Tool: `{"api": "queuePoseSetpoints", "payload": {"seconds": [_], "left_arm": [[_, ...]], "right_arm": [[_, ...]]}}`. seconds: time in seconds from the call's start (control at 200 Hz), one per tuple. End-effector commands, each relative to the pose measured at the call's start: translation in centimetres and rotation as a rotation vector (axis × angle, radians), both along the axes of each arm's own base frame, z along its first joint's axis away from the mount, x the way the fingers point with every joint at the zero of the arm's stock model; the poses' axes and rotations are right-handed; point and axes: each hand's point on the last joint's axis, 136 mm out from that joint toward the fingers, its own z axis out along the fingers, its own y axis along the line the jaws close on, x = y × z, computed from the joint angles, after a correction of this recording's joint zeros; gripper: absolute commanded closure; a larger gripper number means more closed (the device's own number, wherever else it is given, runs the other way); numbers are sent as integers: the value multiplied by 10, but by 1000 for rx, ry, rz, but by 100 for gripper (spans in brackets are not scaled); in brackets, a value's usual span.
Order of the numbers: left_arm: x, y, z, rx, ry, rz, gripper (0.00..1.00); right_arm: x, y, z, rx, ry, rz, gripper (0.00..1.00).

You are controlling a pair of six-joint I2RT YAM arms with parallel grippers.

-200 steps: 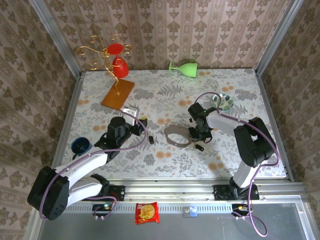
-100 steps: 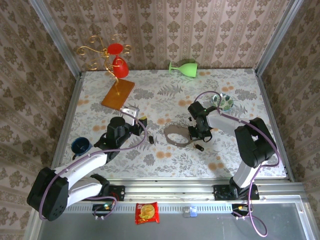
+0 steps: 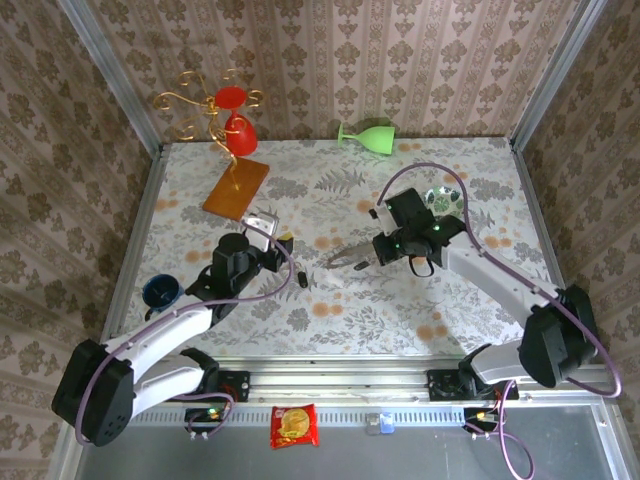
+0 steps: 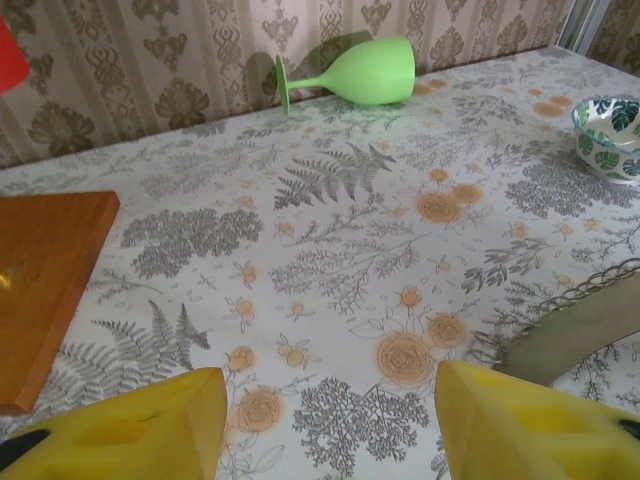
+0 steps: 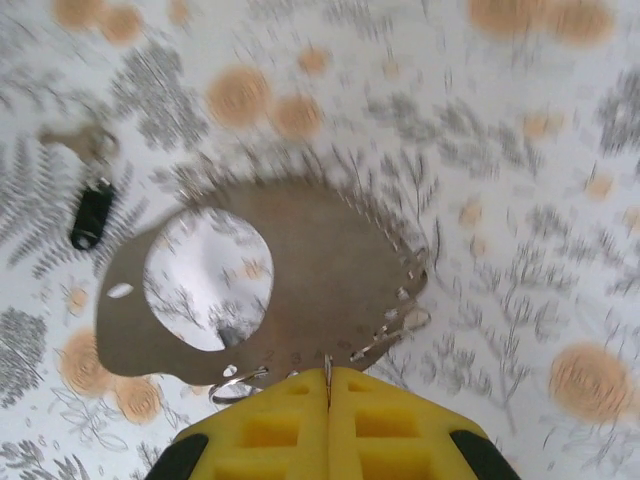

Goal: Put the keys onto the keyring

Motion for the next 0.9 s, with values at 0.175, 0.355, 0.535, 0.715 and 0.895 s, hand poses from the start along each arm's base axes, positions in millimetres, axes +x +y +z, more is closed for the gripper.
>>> {"api": "queuePoseSetpoints", "payload": {"seconds": [0.175, 0.355, 0.535, 0.715, 0.895], "left_arm": [[1, -6, 43, 78, -128, -82, 45], [-4, -10, 66, 90, -174, -170, 49], [-23, -24, 80, 119, -216, -355, 54], [-59, -44, 93, 115, -289, -593, 62], [-101, -60, 98, 48, -378, -811, 71]], "right_arm": [[9, 41, 75, 113, -306, 305, 100], [-3, 62, 100, 175, -417, 485, 100], [-30, 82, 119, 252, -520, 691, 100], [-52, 97, 129, 291, -573, 834, 100], [-65, 115, 131, 317, -593, 920, 100]]}}
